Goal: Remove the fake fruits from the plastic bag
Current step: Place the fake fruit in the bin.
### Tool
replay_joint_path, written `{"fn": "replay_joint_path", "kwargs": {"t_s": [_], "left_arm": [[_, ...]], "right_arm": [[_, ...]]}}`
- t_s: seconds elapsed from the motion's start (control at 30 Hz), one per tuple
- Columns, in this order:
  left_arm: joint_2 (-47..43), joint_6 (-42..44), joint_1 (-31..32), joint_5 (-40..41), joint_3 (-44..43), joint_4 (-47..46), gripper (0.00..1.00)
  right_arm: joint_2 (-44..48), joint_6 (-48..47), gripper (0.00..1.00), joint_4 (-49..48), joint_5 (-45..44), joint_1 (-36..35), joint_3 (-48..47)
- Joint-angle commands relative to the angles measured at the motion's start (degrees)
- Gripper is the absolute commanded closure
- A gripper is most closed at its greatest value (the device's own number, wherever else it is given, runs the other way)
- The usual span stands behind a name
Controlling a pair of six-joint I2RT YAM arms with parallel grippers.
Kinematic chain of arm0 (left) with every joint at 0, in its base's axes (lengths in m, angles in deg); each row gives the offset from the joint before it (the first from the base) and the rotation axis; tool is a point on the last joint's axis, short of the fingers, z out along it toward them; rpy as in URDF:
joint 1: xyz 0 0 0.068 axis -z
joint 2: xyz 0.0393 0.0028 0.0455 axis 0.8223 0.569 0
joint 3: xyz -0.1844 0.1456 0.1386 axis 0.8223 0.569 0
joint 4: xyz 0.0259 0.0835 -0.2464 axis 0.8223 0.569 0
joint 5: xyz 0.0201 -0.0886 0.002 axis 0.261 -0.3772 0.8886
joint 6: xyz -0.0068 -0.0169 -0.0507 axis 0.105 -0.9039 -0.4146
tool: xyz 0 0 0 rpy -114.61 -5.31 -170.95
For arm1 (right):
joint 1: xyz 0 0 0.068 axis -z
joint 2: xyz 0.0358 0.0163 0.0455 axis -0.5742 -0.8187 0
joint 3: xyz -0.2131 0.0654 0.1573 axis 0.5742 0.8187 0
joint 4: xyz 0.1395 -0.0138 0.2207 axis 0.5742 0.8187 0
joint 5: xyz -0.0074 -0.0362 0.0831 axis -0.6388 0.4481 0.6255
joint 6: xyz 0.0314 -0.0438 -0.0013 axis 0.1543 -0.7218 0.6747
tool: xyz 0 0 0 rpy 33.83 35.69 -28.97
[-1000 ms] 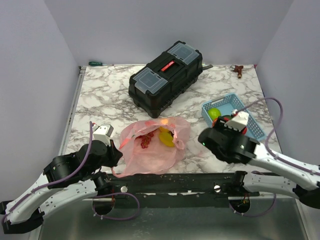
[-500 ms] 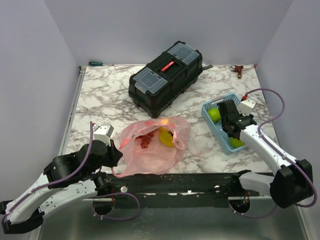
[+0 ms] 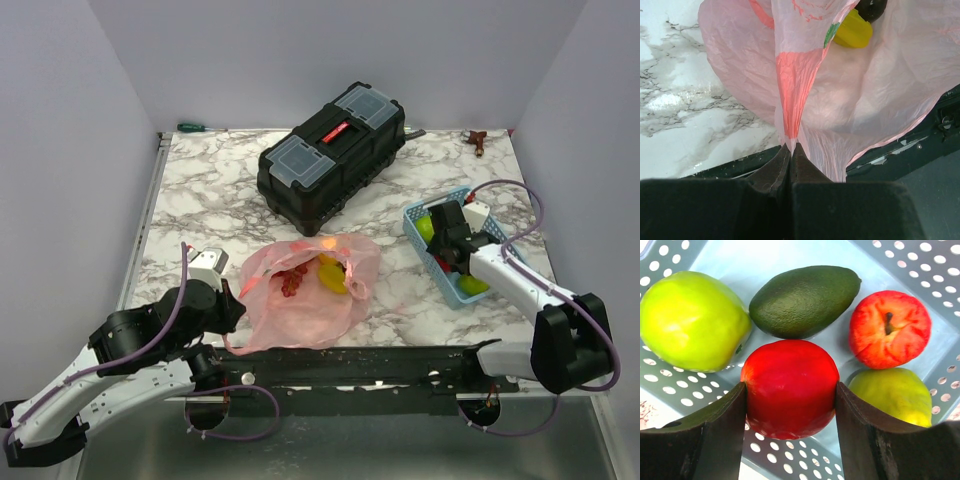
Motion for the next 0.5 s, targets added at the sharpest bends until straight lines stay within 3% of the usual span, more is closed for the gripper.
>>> {"fn": "replay_joint_path", "kwargs": {"t_s": [0.0,0.33,0.47], "left_arm": [[0.93,0.92,0.12,0.01,0.46,-0.52,1.00],[-0.09,0.88,0.12,0.00,0.54,-0.67,1.00],[-0.06,0.86,0.12,-0.05,0.56,-0.66,1.00]], "right_arm": [[0.09,-1.03,0.62,-3.19,2.71,0.22,1.45],[1.81,-1.83,0.18,-2.90,3.04,0.29,1.75],[4.39,-2.06,0.11,-2.24,4.02,0.22,1.92]]}}
